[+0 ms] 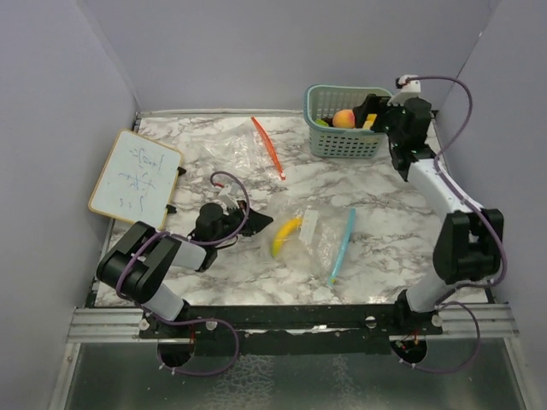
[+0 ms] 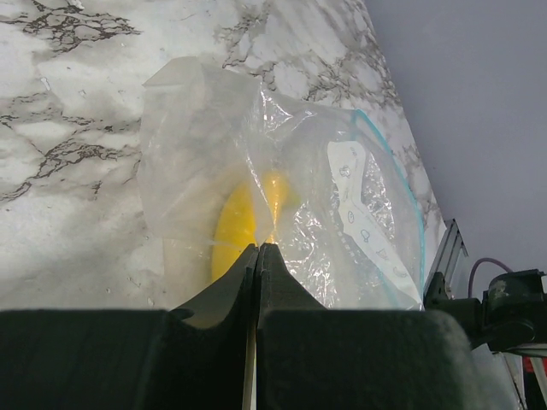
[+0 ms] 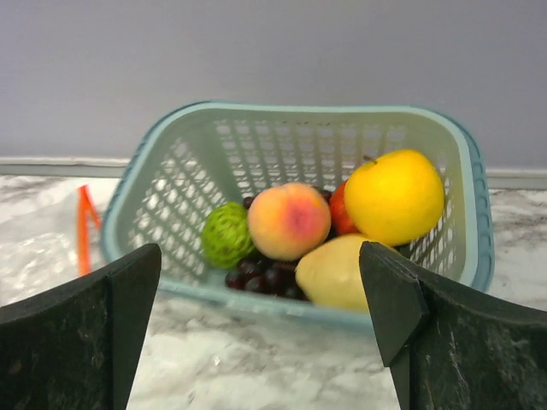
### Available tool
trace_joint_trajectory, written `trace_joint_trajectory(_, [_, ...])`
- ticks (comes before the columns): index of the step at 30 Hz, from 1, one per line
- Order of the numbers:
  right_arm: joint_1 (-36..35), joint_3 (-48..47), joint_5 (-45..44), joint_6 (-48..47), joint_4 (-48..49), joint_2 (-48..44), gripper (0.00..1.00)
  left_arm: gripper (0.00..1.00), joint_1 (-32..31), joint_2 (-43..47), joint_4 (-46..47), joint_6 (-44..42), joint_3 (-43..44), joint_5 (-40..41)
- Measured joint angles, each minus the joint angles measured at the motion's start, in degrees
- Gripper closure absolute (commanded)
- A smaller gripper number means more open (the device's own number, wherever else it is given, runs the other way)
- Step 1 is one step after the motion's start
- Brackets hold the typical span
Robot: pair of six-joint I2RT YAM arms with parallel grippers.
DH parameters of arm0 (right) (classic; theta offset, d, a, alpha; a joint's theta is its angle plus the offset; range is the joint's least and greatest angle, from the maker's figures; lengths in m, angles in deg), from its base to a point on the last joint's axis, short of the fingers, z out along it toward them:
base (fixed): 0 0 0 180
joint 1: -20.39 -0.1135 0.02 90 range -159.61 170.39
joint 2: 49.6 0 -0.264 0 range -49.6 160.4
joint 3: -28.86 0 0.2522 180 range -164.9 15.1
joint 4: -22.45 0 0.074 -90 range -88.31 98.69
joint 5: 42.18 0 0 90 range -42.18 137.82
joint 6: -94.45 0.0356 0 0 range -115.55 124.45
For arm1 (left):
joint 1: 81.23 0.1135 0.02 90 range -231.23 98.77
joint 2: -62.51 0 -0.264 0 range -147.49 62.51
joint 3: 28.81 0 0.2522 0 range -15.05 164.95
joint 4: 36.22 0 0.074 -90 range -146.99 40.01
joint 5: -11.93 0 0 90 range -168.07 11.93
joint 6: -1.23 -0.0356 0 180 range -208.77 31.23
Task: Open the zip-top bag and remove the fake food
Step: Place the fake fruit in the bin, then pick up the fake fruit from the zipper food storage bag.
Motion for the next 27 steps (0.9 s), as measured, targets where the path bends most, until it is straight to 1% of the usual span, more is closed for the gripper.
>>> trace_joint_trajectory(2, [0.00,9.62,0.87,2.08,3.41,-9.05,0.09,1.00,0.00,-0.04,-0.39,-0.07,0.02,0.00])
trace_joint_trajectory(6, [0.00,26.45,2.80,7.13,8.59,-23.45,0.16,1.00,0.02,-0.11,-0.79,-0.09,0.02,0.46])
trace_joint_trajectory(8, [0.00,38.01,4.48,11.30,12.04,-30.58,0.18,1.00,0.24,-0.11,-1.33,-0.04,-0.04,1.29])
trace_joint_trajectory(10, [0.00,46.47,6.01,14.53,13.51,-33.57,0.21,1.00,0.87,-0.11,-1.53,0.31,-0.48,2.25])
trace_joint_trajectory(14, [0.00,59.91,10.45,20.68,13.79,-35.98,0.33,1.00,2.29,-0.13,-1.60,1.25,-1.57,3.67])
trace_joint_trajectory(17, [0.00,64.70,14.40,24.65,14.21,-37.31,0.51,1.00,2.71,-0.15,-1.55,1.75,-1.66,4.85])
trace_joint_trajectory(20, [-0.04,68.26,16.83,27.63,16.06,-40.02,0.66,1.00,2.71,-0.42,-1.40,2.16,-1.66,5.51])
trace_joint_trajectory(23, [-0.02,69.72,18.18,28.96,17.11,-40.92,0.74,1.00,2.71,-0.98,-1.31,2.51,-1.66,5.75])
trace_joint_trajectory(27, [-0.02,69.70,19.74,30.18,20.48,-37.40,0.82,1.00,2.71,-1.84,-0.87,2.95,-1.66,5.75])
